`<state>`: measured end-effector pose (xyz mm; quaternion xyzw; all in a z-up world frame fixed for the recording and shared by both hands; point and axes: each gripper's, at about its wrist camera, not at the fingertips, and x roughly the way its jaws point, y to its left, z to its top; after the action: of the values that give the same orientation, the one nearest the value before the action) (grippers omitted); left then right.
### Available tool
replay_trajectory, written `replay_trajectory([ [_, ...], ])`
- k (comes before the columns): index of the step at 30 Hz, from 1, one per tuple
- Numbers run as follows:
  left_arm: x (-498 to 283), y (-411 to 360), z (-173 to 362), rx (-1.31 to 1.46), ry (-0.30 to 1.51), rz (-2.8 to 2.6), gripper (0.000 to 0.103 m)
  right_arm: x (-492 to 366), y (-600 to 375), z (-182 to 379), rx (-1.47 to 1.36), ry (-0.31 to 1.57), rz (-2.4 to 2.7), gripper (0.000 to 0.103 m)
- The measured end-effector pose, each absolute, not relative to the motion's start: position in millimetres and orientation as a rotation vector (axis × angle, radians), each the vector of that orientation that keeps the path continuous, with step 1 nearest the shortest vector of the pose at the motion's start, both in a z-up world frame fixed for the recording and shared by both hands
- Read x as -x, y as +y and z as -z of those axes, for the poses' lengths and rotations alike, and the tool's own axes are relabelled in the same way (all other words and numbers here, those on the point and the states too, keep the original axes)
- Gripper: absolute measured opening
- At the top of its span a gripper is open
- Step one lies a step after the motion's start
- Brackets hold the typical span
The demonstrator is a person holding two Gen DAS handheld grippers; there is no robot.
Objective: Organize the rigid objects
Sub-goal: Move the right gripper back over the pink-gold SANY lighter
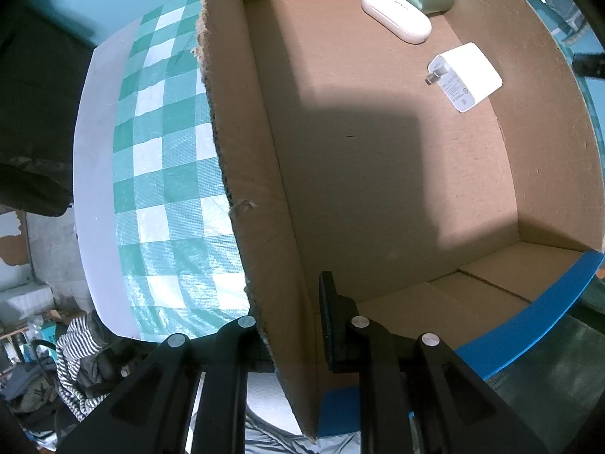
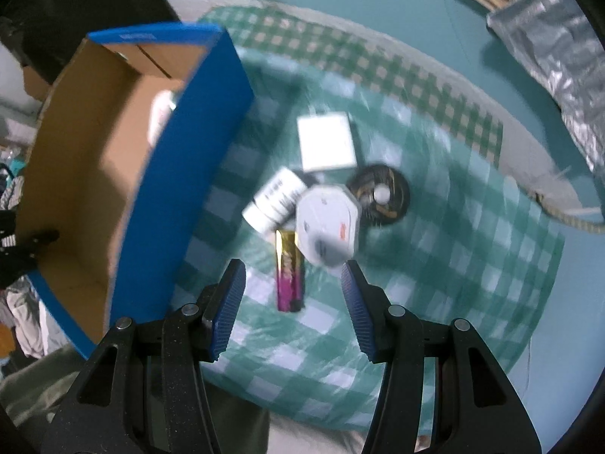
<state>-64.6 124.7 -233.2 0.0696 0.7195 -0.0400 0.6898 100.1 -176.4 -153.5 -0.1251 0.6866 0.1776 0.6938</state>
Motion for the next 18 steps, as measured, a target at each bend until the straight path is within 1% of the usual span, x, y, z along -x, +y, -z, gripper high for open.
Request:
replay_trajectory([
  [8, 64.9, 122.8, 233.9, -0.157, 1.611, 0.095, 0.016, -89.8, -184.6, 202.9, 0.232, 1.599, -0.392, 0.053],
  [18, 64.3, 123.8, 235.2, -0.160, 1.613, 0.096, 0.016, -92.1, -176.9, 231.7, 0.252, 1.619, -0.381, 0.053],
])
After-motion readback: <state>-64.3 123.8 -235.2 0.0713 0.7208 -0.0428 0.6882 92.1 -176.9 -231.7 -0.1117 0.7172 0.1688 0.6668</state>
